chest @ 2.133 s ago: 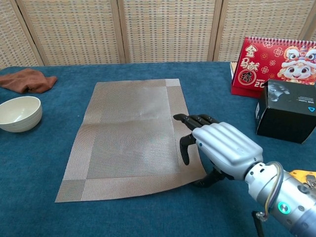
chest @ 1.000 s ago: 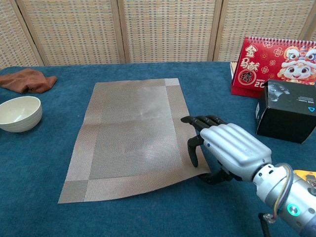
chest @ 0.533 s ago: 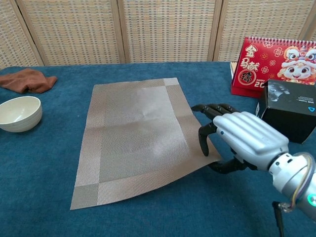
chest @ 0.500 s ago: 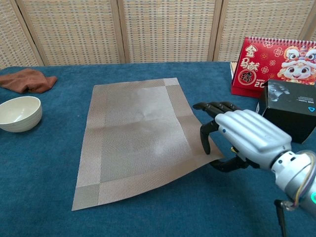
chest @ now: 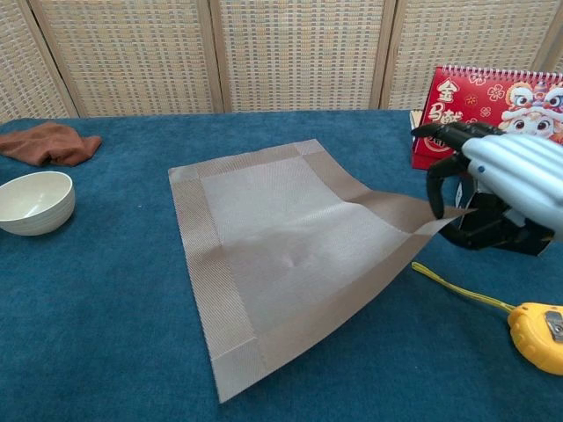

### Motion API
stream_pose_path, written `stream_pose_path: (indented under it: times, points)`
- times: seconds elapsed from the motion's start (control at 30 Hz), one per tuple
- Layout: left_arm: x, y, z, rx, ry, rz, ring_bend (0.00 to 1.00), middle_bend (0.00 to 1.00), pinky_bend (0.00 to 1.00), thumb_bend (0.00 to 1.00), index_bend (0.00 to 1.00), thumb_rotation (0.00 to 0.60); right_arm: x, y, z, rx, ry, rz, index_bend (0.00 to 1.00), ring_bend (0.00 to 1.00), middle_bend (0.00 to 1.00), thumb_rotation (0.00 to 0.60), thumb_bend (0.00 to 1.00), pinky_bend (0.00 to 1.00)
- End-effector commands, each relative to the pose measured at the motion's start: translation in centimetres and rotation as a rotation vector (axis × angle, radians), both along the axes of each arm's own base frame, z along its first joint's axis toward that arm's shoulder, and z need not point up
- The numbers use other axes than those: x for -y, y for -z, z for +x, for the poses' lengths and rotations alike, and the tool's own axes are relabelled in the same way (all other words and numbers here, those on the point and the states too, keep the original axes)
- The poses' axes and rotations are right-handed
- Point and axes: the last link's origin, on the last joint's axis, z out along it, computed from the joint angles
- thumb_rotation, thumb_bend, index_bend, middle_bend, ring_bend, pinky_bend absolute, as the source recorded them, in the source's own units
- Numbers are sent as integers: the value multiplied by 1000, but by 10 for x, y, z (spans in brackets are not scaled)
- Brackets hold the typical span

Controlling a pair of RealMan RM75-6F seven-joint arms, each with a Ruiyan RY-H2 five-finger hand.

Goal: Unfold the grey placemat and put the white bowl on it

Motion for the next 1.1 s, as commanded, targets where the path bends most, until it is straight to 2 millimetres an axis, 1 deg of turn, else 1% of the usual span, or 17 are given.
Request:
stream_pose_path:
  times: [0.03, 0.13, 0.17, 0.23, 0.3, 0.4, 0.47, 0.53, 0.77, 0.93, 1.0, 1.03, 1.1]
  points:
    - [0, -1, 0, 2, 2, 2, 0, 0, 0, 215, 102, 600, 9, -23, -8, -3, 33, -45, 694, 0, 121, 600, 584, 0]
    - [0, -1, 1, 6, 5, 6, 0, 0, 0, 215, 103, 600, 19, -40, -16, -19, 59, -82, 695, 0, 121, 600, 580, 0]
    - [0, -1, 1, 6, 5, 6, 0, 0, 0, 215, 103, 600, 25, -49, -19, -27, 73, -103, 695, 0, 121, 600, 578, 0]
    - [1, -1, 1, 6, 6, 6, 0, 0, 0, 215, 103, 600, 29, -55, -21, -31, 82, -115, 695, 0, 121, 600, 577, 0]
    - [0, 0, 1, 3, 6, 5, 0, 0, 0, 215, 104, 600, 36, -68, -25, -40, 97, -141, 695, 0, 121, 600, 576, 0]
    - [0, 0, 1, 0, 5, 3, 0, 0, 0, 215, 104, 600, 44, -81, -29, -52, 114, -168, 696, 0, 122, 600, 574, 0]
    - [0, 2, 1, -5, 4, -1, 0, 0, 0, 215, 104, 600, 55, -95, -34, -68, 146, -202, 695, 0, 122, 600, 572, 0]
    - [0, 3, 1, -9, 4, -1, 0, 0, 0, 215, 104, 600, 64, -102, -37, -82, 164, -207, 696, 0, 122, 600, 570, 0]
    - [-1, 4, -1, -12, -1, 0, 0, 0, 0, 214, 104, 600, 82, -111, -41, -104, 198, -231, 695, 0, 123, 600, 558, 0]
    - [-2, 4, -2, -15, -3, -1, 0, 0, 0, 215, 104, 600, 88, -114, -45, -128, 201, -247, 695, 0, 124, 600, 555, 0]
    - [-2, 5, -2, -16, -3, -1, 0, 0, 0, 215, 105, 600, 88, -114, -47, -124, 205, -249, 691, 0, 117, 600, 536, 0]
    - [-2, 5, -2, -17, -2, -1, 0, 0, 0, 215, 105, 600, 88, -114, -48, -126, 207, -249, 666, 0, 93, 600, 504, 0]
    - [-2, 5, -1, -18, -2, -1, 0, 0, 0, 215, 104, 600, 87, -115, -51, -137, 216, -249, 566, 0, 32, 600, 425, 0]
